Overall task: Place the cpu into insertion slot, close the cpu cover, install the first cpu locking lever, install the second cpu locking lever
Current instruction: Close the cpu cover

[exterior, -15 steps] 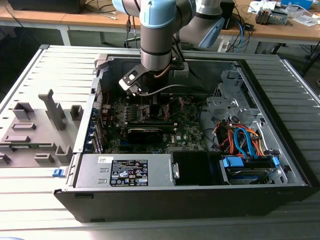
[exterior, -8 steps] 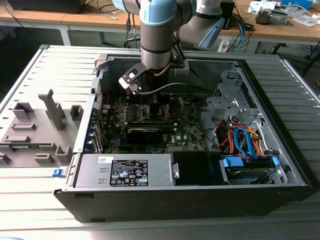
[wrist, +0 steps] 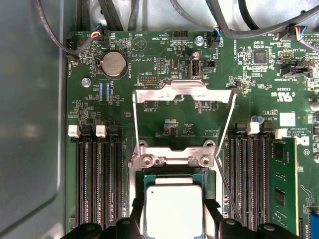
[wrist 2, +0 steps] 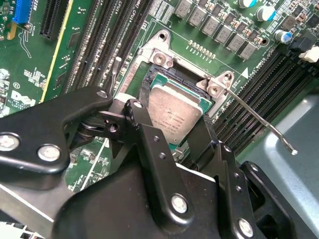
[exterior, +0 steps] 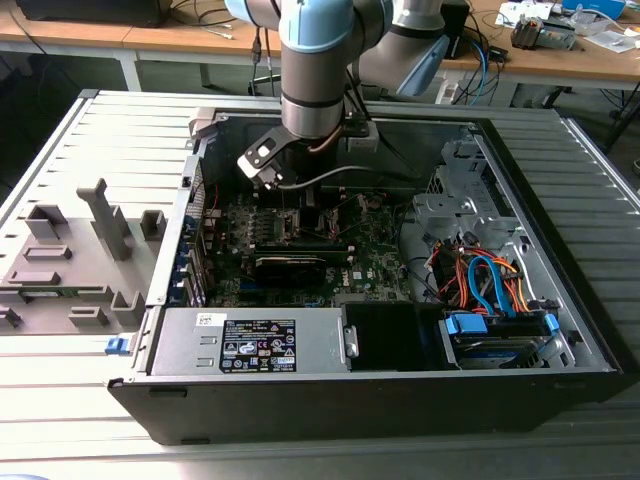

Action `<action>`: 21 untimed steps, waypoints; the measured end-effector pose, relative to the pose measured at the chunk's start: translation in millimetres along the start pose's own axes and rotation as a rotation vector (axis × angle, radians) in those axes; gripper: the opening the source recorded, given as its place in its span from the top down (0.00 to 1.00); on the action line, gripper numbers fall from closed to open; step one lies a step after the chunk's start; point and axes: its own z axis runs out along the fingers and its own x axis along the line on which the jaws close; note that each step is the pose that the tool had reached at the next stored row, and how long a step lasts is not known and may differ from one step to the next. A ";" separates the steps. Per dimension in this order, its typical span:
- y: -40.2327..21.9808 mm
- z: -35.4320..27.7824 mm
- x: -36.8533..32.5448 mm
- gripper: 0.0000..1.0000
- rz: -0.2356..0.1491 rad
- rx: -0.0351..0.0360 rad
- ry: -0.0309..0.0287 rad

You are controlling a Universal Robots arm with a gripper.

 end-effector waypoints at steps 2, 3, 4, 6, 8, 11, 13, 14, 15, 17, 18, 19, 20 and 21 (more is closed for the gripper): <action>0.0 1.2 -0.2 0.45 0.000 0.0000 -0.0001; 0.0 2.1 -0.4 0.45 0.000 0.0001 -0.0012; 0.0 2.5 -0.4 0.45 0.000 0.0001 -0.0014; 0.1 3.4 -0.4 0.45 0.000 0.0002 -0.0031; 0.0 3.4 -0.4 0.45 0.001 0.0001 -0.0033; 0.0 3.5 -0.4 0.45 0.001 0.0001 -0.0033; 0.0 3.6 -0.3 0.45 0.001 -0.0001 -0.0031; 0.0 3.6 -0.4 0.45 0.000 0.0000 -0.0032; 0.0 3.6 -0.4 0.38 0.001 0.0000 -0.0032; 0.0 3.5 -0.4 0.38 0.001 0.0001 -0.0034; 0.0 3.5 -0.4 0.38 0.001 0.0001 -0.0034; 0.0 3.4 -0.4 0.38 0.001 0.0001 -0.0035; 0.0 2.5 -0.4 0.38 0.001 0.0000 -0.0034; 0.1 0.7 -0.4 0.38 0.001 0.0001 -0.0035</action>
